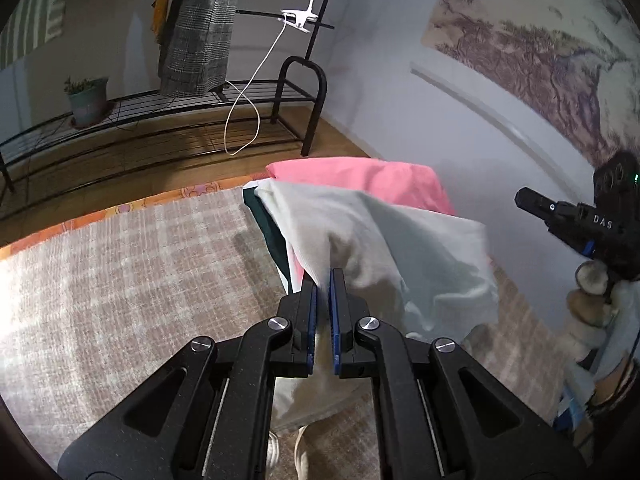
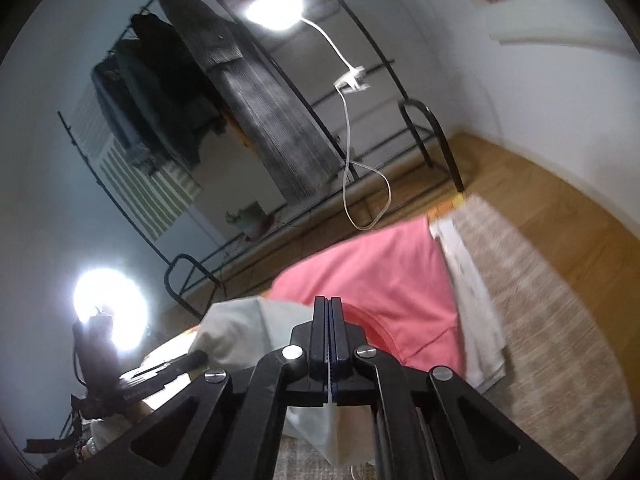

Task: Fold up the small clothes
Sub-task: 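Lower the camisole onto the pink shirt on the stack and open both tools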

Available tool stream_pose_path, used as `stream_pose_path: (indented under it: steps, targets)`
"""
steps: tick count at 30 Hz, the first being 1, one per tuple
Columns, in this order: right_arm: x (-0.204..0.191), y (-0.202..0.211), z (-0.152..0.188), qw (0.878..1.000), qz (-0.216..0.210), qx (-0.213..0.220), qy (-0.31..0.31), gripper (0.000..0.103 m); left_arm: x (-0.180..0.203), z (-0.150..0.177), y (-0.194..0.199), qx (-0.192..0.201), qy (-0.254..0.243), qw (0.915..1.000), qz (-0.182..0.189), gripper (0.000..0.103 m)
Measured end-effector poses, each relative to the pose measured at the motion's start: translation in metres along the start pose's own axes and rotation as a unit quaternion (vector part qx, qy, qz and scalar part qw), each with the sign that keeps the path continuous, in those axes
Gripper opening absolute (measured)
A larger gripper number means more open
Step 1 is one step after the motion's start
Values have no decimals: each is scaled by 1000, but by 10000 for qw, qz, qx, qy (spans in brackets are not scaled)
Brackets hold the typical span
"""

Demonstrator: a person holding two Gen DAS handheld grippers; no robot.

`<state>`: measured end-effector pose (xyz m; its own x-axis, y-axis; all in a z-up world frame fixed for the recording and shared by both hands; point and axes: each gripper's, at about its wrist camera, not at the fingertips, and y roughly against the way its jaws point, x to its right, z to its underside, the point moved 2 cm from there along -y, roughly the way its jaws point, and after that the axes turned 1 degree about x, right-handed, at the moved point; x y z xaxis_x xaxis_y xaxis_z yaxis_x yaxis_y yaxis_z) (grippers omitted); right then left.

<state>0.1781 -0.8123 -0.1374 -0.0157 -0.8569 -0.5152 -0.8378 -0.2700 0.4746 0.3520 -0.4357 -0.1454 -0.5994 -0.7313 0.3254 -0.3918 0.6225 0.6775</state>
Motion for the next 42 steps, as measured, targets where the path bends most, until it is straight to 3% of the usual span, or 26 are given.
stream_pose_path:
  steps: [2, 3, 4, 5, 12, 14, 16, 19, 24, 35, 42]
  targets:
    - [0, -5, -2, 9997, 87, -185, 114, 7, -5, -1, -5, -48, 111, 9999, -29, 3]
    - [4, -12, 0, 9994, 87, -333, 90, 31, -8, 0, -7, -65, 192, 9998, -36, 3]
    - [9, -17, 3, 9990, 76, -433, 14, 49, -11, 1, -9, -82, 257, 9996, -33, 4]
    - [13, -21, 7, 9989, 177, -437, -31, 50, -15, 2, -12, -99, 283, 9995, -66, 4]
    - [55, -75, 32, 9950, 159, -727, -661, 46, -24, 6, -25, -198, 270, 9993, -180, 4]
    - [58, -83, 32, 9949, 36, -675, -749, 32, -24, 7, -26, -202, 268, 9993, -188, 4]
    - [55, -83, 32, 9952, -141, -589, -766, 12, -24, 8, -25, -205, 247, 9993, -198, 4]
    - [37, -72, 29, 9979, -54, -506, -390, 1, -23, 7, -21, -186, 252, 9994, -147, 4]
    - [10, -47, 27, 9989, 280, -353, 84, 0, -12, 10, -7, -135, 133, 9998, -71, 3]
    - [-25, 28, -23, 9979, 284, 397, 414, 0, 23, -17, 30, 277, -239, 9987, 352, 3]
    - [-11, -16, -72, 9945, 766, 379, 599, 0, 21, -40, -19, 374, -161, 9992, -39, 3]
